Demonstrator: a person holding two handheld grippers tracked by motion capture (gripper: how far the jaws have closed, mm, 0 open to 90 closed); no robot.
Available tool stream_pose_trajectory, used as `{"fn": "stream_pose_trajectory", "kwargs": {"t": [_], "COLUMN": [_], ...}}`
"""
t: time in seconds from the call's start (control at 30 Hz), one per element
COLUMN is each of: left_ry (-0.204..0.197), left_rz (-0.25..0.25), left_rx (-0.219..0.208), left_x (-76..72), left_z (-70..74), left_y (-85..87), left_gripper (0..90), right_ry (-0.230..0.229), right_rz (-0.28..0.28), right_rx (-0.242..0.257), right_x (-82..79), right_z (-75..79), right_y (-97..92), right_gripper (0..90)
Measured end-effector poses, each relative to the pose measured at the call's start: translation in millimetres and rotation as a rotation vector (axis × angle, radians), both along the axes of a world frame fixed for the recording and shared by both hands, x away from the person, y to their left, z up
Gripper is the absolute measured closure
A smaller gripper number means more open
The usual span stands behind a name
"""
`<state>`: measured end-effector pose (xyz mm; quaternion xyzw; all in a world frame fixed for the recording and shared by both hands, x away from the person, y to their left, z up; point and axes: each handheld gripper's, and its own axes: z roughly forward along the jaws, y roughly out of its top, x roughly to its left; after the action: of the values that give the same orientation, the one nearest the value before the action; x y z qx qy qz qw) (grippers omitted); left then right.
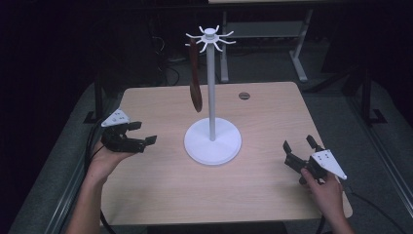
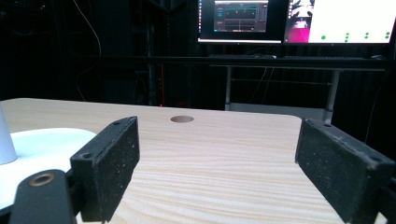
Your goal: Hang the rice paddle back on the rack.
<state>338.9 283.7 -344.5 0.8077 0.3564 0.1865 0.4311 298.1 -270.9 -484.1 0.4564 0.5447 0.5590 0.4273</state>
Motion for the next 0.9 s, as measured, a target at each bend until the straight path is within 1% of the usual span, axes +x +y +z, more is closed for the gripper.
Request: {"fn": "stream_pose_trajectory", "kwargs": {"t": [0.07,0.2,0.37,0.5,0.53,0.57,0.63,0.67,0.7,0.73,0.8,0.83,0.9], "left_ry": [-0.005,-0.007,0.005,0.006,0.013,0.015,0.025,0.028,0.027,0.027,0.032,0.033,0.035], "left_rz": [0.003,0.015,0.032,0.044,0.049,0.047,0.055,0.052,0.055,0.05,0.056,0.061,0.055], "left_rx": [0.014,0.012,0.009,0.013,0.006,0.014,0.013,0.023,0.024,0.039,0.042,0.036,0.043], "left_x": [-1.5,-6.1,-13.3,-19.6,-21.7,-23.2,-27.1,-28.2,-29.8,-31.6,-34.7,-35.8,-38.1], "left_z": [-4.1,-14.3,-28.3,-41.0,-44.7,-48.3,-56.8,-59.2,-62.7,-66.2,-71.4,-73.3,-77.3], "left_y": [1.9,4.8,8.0,10.1,10.1,11.1,11.4,12.3,12.6,13.5,14.2,14.0,15.1], "left_gripper": [17.0,16.7,16.6,16.6,16.6,16.6,16.2,16.2,16.2,16.3,16.2,16.2,16.2], "right_ry": [0.0,0.0,0.0,0.001,0.001,0.001,0.001,0.002,0.001,0.001,0.001,0.001,0.001], "right_rz": [0.0,0.0,0.0,0.0,-0.001,-0.001,-0.002,-0.002,-0.002,-0.002,-0.002,-0.002,-0.002], "right_rx": [0.0,0.001,0.001,0.001,0.0,0.0,-0.001,0.0,-0.002,-0.001,-0.002,-0.002,-0.003], "right_x": [0.0,0.0,0.0,-0.1,-0.1,-0.1,-0.1,-0.2,-0.1,-0.2,-0.2,-0.2,-0.2], "right_z": [0.0,0.0,0.0,0.0,0.1,0.1,0.1,0.1,0.1,0.1,0.1,0.1,0.1], "right_y": [0.0,0.0,0.1,0.2,0.2,0.2,0.3,0.3,0.3,0.3,0.4,0.3,0.3], "right_gripper": [13.0,13.0,13.0,13.0,13.0,13.0,13.0,13.0,13.0,13.0,13.0,13.0,13.1]}}
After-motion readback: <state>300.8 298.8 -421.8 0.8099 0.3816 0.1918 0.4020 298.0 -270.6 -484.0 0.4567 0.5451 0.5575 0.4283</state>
